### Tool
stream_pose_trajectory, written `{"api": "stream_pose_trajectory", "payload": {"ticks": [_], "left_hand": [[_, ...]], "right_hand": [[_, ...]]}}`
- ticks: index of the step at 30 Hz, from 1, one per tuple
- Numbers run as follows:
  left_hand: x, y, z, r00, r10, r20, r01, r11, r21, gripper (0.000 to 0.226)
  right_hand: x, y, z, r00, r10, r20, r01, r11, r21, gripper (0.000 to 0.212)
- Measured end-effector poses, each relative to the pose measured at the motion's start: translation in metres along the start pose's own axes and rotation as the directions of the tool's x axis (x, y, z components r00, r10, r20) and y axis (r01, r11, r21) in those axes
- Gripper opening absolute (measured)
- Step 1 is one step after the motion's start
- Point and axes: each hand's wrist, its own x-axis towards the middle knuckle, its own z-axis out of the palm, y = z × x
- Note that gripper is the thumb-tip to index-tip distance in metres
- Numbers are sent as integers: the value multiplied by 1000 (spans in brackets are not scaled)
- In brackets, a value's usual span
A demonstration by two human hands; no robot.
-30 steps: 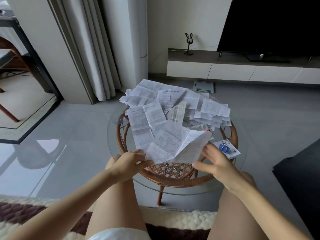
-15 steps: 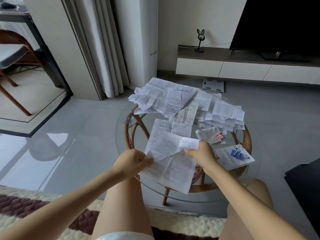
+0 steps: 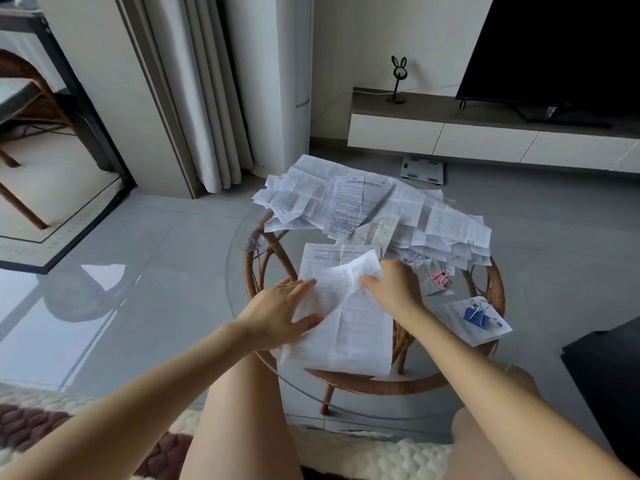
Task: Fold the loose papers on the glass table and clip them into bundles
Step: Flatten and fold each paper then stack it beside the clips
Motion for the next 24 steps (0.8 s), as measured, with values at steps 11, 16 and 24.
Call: {"api": "stream_pose_trajectory", "payload": {"ticks": [11, 16, 24], "left_hand": [[-32, 6, -4, 983, -49, -177, 20, 987, -161, 44], [2, -11, -20, 932, -232, -278, 187, 966, -178, 25], [26, -11, -21, 957, -291, -3, 285, 940, -189, 31]], "right_hand": [[27, 16, 3, 954, -119, 274, 122, 993, 7, 41], [26, 22, -2, 904, -153, 398, 153, 988, 31, 38], [34, -1, -13, 896, -147, 419, 160, 987, 5, 57]]}}
